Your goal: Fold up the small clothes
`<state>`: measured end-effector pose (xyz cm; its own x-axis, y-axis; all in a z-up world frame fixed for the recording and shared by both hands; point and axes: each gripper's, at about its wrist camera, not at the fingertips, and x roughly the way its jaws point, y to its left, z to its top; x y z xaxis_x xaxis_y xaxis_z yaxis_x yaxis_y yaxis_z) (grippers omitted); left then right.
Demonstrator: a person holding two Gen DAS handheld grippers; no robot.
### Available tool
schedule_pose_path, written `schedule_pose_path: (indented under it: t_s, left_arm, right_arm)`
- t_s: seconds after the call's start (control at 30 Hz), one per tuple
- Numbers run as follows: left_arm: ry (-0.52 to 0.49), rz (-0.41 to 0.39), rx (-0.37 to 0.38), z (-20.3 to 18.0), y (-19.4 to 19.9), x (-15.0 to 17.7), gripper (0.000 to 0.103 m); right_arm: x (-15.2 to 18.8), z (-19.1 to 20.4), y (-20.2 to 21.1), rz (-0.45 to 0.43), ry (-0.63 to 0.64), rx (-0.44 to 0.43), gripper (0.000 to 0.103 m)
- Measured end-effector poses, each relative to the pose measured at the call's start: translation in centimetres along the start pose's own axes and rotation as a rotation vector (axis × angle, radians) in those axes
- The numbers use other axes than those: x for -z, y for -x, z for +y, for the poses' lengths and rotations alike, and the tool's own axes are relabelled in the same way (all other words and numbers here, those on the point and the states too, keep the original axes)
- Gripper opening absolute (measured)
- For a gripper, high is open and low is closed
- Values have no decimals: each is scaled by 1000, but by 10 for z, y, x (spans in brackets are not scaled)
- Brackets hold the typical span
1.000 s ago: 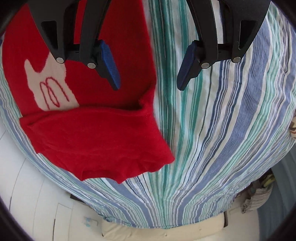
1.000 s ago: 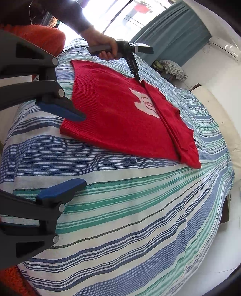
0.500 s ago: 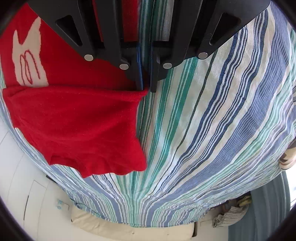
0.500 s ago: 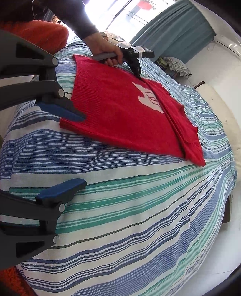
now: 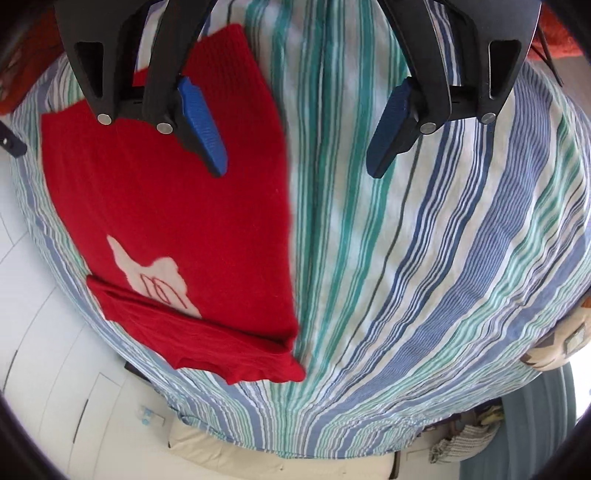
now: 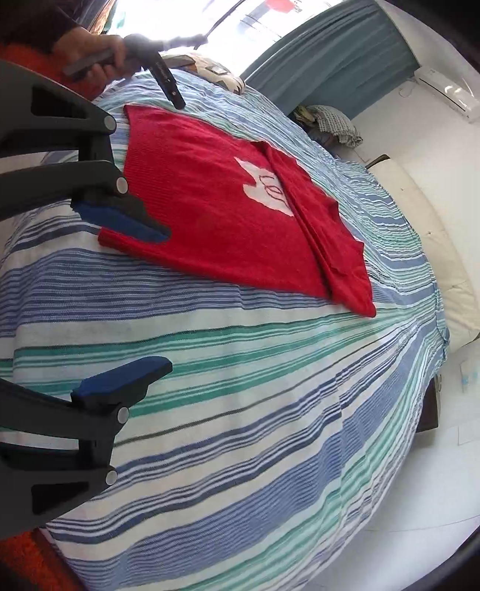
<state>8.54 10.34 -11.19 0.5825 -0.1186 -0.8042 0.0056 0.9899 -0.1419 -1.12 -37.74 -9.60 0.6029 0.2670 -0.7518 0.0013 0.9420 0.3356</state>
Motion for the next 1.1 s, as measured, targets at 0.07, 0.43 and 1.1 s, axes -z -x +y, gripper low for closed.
schedule_pose_path:
  t_s: [0.07,0.43,1.1]
  left_arm:
    - [-17,8,11,-12,6,11,86]
    - [-141,84,-79,-32,-10,38,90]
    - [-161,93,-110,-33,-14,39,97]
  right_arm:
    - [-6,1,1,-13,25,30,64]
    - [15,7,-38,123,122,105,67]
    - [17,0,-37,113,78,72,70]
